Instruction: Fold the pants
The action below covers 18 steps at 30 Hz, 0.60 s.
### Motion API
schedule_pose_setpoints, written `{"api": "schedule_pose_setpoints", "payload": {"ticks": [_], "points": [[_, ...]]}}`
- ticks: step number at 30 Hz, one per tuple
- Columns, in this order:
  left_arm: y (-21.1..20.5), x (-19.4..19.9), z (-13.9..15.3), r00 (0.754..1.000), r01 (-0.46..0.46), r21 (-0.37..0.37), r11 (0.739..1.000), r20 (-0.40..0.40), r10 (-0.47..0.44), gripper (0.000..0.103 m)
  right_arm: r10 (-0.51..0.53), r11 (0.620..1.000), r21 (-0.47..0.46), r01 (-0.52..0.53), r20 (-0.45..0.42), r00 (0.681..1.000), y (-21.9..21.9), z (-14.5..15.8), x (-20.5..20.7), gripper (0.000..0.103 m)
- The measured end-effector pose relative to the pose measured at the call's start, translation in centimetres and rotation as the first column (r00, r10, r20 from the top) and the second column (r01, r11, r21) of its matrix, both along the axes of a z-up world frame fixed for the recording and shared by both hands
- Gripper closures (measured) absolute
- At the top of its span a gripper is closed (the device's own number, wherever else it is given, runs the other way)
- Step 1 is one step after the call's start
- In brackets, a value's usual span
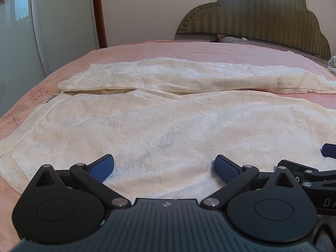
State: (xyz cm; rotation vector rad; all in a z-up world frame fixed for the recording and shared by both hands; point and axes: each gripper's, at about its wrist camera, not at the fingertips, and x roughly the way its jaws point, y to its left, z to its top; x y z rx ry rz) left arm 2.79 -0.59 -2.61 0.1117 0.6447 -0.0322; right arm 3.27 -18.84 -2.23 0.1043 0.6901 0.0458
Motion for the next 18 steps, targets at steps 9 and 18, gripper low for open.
{"api": "schedule_pose_setpoints", "payload": {"ticks": [9,18], "points": [[0.41,0.11,-0.06,1.0,0.003,-0.026,1.0,-0.004,-0.004,0.0,0.001,1.0,0.028,-0.001,0.007,1.0,-0.42,0.07,-0.19,0.0],[0.35,0.07,-0.17,1.0,0.004,-0.022,1.0,-0.003,-0.004,0.0,0.002,1.0,0.008,-0.002,0.002,1.0,0.05,0.12,-0.07,0.0]]}}
